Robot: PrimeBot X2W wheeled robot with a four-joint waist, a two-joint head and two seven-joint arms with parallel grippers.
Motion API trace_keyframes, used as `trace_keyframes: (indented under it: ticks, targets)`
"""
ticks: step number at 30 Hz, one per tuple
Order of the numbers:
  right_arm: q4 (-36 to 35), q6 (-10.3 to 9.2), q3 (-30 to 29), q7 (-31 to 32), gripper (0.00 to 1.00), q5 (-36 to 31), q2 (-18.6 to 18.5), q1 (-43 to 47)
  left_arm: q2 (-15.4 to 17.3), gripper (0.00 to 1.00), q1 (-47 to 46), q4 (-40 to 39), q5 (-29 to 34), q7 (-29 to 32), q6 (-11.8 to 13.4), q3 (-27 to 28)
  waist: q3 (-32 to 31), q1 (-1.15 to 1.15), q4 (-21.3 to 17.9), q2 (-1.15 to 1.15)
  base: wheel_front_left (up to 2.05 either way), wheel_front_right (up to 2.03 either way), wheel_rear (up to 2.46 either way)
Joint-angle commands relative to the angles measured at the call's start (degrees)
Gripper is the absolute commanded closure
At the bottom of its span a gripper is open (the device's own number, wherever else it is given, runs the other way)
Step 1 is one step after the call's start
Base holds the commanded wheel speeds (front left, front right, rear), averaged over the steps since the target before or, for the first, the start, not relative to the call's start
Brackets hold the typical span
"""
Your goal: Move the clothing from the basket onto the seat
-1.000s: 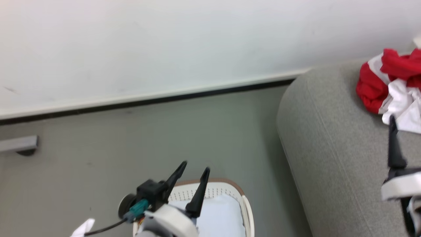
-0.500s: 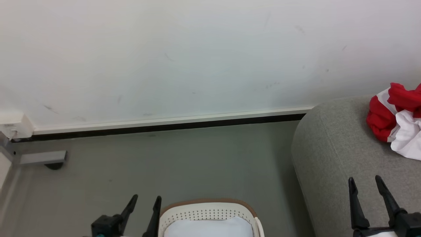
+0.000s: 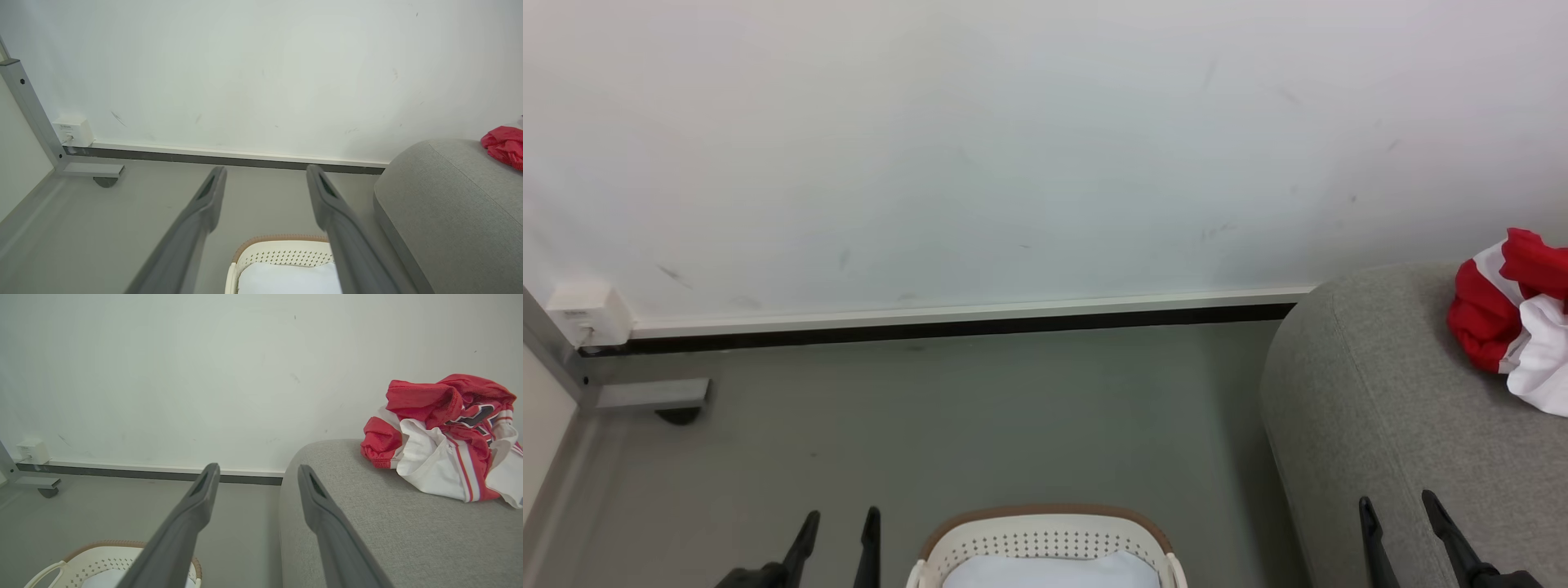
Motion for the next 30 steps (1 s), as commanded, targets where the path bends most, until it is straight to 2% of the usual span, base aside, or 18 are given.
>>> trace_keyframes:
  ticks: [1, 11, 30]
  targets:
    - [0.4, -0.15, 0.2, 0.0, 0.00, 0.4, 0.0, 0.6, -0.2, 0.00, 1.0, 0.2, 1.1, 0.0, -0.4, 0.7, -0.2, 0.01, 0.2, 0.00, 0.00, 0.00, 0.00]
    - [1.3, -0.15, 1.5, 0.0, 0.00, 1.1, 0.0, 0.3, -2.3, 0.00, 1.2, 1.3, 3.8, 0.0, -2.3, 3.8, -0.4, 0.01, 0.6, 0.00, 0.00, 0.00, 0.00]
    - [2.4, -0.15, 1.8, 0.0, 0.00, 2.2, 0.0, 0.5, -4.5, 0.00, 1.3, 2.4, 7.1, 0.0, -5.1, 7.8, -1.2, 0.01, -1.4, 0.00, 0.00, 0.00, 0.00]
